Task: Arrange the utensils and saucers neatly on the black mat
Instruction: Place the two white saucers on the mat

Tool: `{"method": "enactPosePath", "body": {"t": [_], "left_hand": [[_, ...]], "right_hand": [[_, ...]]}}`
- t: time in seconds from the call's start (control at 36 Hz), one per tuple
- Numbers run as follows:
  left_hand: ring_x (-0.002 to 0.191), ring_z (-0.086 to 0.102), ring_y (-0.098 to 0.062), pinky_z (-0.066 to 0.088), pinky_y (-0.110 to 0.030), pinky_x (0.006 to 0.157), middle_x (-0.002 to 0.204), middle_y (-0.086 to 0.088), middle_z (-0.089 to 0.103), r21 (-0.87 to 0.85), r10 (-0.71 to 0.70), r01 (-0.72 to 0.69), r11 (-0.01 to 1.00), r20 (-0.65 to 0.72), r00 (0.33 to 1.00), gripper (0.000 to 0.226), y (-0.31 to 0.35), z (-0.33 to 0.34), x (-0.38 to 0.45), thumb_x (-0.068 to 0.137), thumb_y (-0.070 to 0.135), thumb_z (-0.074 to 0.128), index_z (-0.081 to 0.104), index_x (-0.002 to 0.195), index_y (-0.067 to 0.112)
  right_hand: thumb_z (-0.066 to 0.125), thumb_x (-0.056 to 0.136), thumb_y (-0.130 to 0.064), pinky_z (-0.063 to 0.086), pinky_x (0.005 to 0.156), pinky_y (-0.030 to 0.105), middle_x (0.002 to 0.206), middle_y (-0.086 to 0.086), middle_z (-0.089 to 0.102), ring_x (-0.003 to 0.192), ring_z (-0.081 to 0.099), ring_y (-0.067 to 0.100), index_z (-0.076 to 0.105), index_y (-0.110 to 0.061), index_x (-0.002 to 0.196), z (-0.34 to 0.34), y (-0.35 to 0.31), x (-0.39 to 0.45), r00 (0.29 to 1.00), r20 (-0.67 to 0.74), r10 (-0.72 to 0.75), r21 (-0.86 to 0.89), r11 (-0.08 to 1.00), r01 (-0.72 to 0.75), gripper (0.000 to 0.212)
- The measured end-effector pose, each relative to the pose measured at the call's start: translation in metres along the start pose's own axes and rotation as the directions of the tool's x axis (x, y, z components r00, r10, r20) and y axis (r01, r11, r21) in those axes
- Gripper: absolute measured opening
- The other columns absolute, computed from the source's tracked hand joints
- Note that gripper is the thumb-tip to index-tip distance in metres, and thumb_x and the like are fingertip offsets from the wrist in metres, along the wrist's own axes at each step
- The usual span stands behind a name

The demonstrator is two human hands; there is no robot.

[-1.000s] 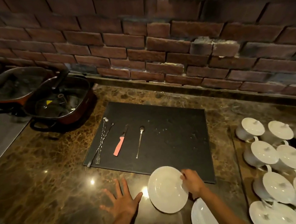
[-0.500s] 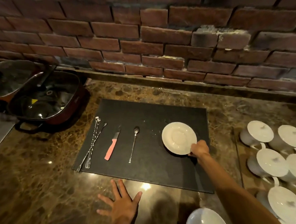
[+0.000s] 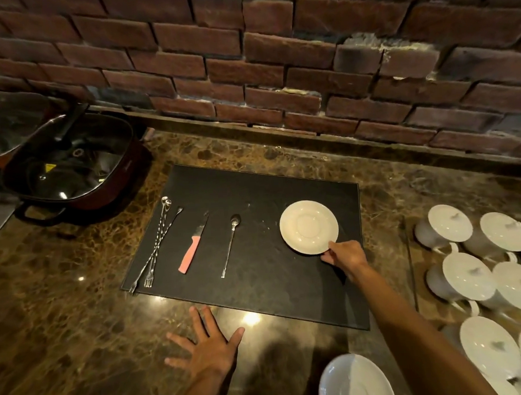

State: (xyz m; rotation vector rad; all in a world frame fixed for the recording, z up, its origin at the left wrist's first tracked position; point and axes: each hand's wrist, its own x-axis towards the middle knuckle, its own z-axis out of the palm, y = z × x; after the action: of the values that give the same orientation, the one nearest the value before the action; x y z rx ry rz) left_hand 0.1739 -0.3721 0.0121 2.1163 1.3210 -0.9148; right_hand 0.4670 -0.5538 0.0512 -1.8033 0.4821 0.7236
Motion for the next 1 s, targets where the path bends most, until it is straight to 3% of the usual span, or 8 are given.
{"method": "enactPosePath", "body": {"t": [0.11,0.22,0.33,0.42,0.69,0.81,0.92,1.0], "left_hand": [[0.14,-0.033,-0.059,0.0,-0.083,0.107,0.157,0.008,-0.041,-0.008,0.015,-0.014,1.0,0.009,1.0,0.109,-0.001,0.0,0.002,0.073,0.094,0.015,-0.027,0.153,0.033],[0.14,-0.032,-0.06,0.001,-0.083,0.107,0.158,0.007,-0.041,-0.007,0.035,-0.034,0.999,0.023,0.999,0.11,-0.003,-0.004,-0.001,0.076,0.093,0.023,-0.028,0.152,0.033],[0.141,-0.029,-0.06,0.005,-0.083,0.108,0.158,0.005,-0.043,0.011,0.08,-0.08,0.997,0.025,0.996,0.109,-0.007,-0.006,-0.004,0.078,0.09,0.028,-0.028,0.152,0.033],[0.141,-0.028,-0.061,0.006,-0.082,0.109,0.153,0.006,-0.047,0.012,0.103,-0.104,0.995,0.039,0.994,0.11,-0.009,-0.01,-0.007,0.081,0.087,0.034,-0.027,0.153,0.032],[0.141,-0.028,-0.062,0.009,-0.081,0.111,0.158,0.001,-0.044,0.062,0.162,-0.163,0.985,0.017,0.987,0.1,-0.015,-0.012,-0.019,0.089,0.079,0.035,-0.026,0.154,0.032],[0.142,-0.027,-0.061,0.009,-0.08,0.111,0.158,0.0,-0.043,0.062,0.177,-0.177,0.982,0.012,0.984,0.096,-0.016,-0.013,-0.023,0.091,0.077,0.034,-0.024,0.155,0.033],[0.143,-0.024,-0.06,0.009,-0.08,0.111,0.159,0.0,-0.042,0.069,0.172,-0.172,0.983,0.016,0.985,0.093,-0.015,-0.016,-0.027,0.092,0.074,0.034,-0.022,0.155,0.034],[0.143,-0.024,-0.06,0.01,-0.079,0.112,0.159,0.0,-0.042,0.08,0.168,-0.169,0.982,0.019,0.986,0.093,-0.014,-0.017,-0.028,0.093,0.074,0.033,-0.023,0.155,0.034]], "right_hand": [[0.062,0.094,-0.017,0.06,0.076,0.036,0.081,0.022,0.062,0.066,0.064,0.023,0.062,-0.001,0.075,-0.023,0.015,-0.027,0.965,0.262,0.008,-0.372,0.923,0.094,0.025],[0.071,0.084,-0.042,0.051,0.063,0.023,0.07,-0.001,0.064,0.065,0.059,0.011,0.068,-0.016,0.077,-0.049,0.043,-0.059,0.906,0.398,0.142,-0.801,0.535,0.268,0.027],[0.075,0.072,-0.056,0.056,0.083,0.033,0.079,-0.005,0.068,0.079,0.065,0.014,0.072,-0.023,0.079,-0.064,0.086,-0.08,0.898,0.377,0.228,-0.897,0.333,0.292,0.034],[0.071,0.079,-0.052,0.05,0.074,0.023,0.092,-0.008,0.066,0.083,0.062,0.011,0.069,-0.029,0.091,-0.074,0.108,-0.089,0.924,0.322,0.206,-0.93,0.25,0.269,0.026],[0.051,0.098,-0.026,0.041,0.082,0.017,0.115,0.001,0.065,0.094,0.056,0.013,0.066,-0.021,0.11,-0.08,0.138,-0.106,0.938,0.337,-0.081,-0.904,0.252,0.346,0.02],[0.051,0.099,-0.026,0.048,0.089,0.022,0.111,-0.001,0.064,0.094,0.059,0.012,0.062,-0.023,0.107,-0.073,0.139,-0.109,0.933,0.328,-0.146,-0.872,0.334,0.358,0.014],[0.049,0.1,-0.023,0.047,0.078,0.022,0.1,0.002,0.062,0.085,0.057,0.01,0.062,-0.017,0.099,-0.059,0.126,-0.103,0.933,0.282,-0.223,-0.848,0.397,0.351,0.014],[0.05,0.099,-0.02,0.05,0.081,0.03,0.102,0.006,0.064,0.085,0.057,0.012,0.063,-0.009,0.104,-0.043,0.112,-0.094,0.944,0.205,-0.26,-0.831,0.463,0.308,0.019]]}}
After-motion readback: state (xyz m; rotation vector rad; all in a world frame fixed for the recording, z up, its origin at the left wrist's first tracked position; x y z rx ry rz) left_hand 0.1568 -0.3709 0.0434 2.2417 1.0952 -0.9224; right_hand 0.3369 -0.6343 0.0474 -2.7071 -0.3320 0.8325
